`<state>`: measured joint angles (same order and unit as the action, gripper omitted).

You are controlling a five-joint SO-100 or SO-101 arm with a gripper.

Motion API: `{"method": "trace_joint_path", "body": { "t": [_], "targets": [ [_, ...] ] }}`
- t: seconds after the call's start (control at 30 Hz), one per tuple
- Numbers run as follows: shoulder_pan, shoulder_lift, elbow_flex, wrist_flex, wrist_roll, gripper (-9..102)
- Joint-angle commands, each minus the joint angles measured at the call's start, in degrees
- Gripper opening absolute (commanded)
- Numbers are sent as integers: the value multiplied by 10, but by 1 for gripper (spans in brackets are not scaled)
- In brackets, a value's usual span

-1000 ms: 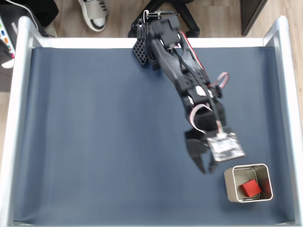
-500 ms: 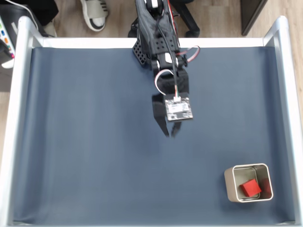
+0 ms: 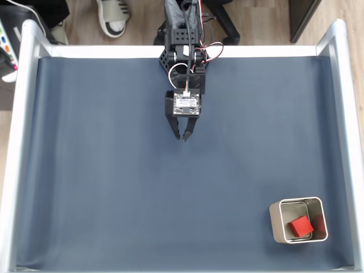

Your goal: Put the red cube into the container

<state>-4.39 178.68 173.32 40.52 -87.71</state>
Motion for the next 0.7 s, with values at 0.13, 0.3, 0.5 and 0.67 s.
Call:
{"method": "trace_joint_path", "body": {
  "t": [0.13, 0.3, 0.5, 0.67],
  "targets": [
    [5, 89, 52, 33, 18, 0],
    [-5, 132, 59, 113, 39, 0],
    [-12, 135, 60, 191, 61, 0],
    [-13, 135, 60, 258, 47, 0]
  ]
}}
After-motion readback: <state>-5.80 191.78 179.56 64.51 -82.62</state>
